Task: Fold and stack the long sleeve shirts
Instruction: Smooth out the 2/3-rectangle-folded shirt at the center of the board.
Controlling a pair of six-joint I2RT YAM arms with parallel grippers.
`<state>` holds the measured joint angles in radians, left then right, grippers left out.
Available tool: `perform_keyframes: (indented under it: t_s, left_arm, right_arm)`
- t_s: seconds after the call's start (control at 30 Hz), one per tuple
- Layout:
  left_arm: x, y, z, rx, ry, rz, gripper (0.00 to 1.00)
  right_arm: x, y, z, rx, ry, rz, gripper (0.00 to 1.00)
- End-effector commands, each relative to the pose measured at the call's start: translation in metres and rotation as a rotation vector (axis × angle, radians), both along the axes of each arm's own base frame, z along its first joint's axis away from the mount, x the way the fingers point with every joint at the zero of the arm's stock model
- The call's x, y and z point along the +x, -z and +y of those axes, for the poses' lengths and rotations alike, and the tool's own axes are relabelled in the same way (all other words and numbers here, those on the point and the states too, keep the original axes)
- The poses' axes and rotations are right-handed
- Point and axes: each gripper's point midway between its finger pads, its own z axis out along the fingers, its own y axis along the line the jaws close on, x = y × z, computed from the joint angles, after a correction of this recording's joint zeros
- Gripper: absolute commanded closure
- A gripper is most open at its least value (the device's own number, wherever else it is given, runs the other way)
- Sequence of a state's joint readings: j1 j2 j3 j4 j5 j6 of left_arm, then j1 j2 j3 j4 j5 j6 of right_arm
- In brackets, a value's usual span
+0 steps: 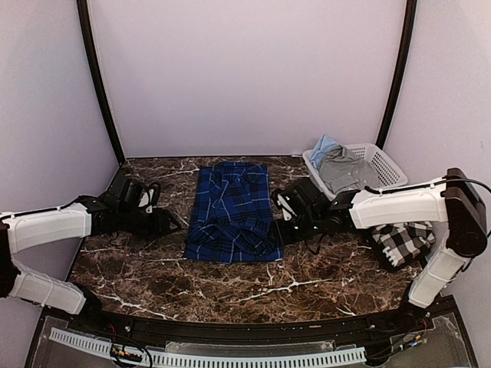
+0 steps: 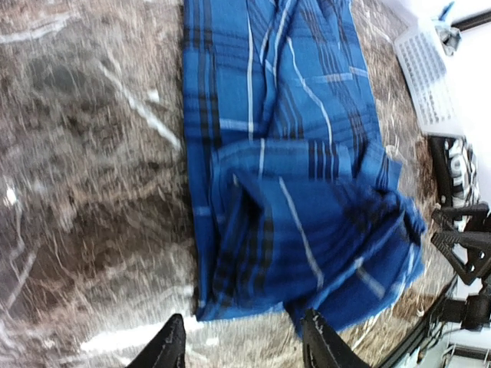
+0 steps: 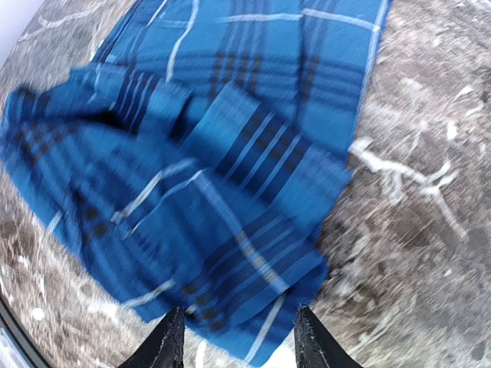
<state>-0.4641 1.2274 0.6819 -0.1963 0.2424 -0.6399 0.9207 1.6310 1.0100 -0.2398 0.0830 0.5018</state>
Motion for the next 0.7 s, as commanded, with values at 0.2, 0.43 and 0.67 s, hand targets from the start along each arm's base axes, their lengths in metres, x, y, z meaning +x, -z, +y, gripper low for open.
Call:
perform_keyframes:
  t_s: [0.2,0.43,0.67]
  left_arm:
    - [-0.035,0.025,-0.014,-0.018,0.064,0.014,0.53]
    - [-0.025,0.033,-0.031,-0.032,0.096,0.020,0.56]
    - [-0.009,0.036,-0.051,-0.065,0.129,0.019,0.57]
  right_arm:
    - [-0.029,0.010,0.010,0.005,-0.041,0.027,0.56]
    - [-0.023,0.015,0.024,0.014,-0.053,0.033,0.61]
    - [-0.017,0.017,0.032,0.014,-0.058,0.024,0.66]
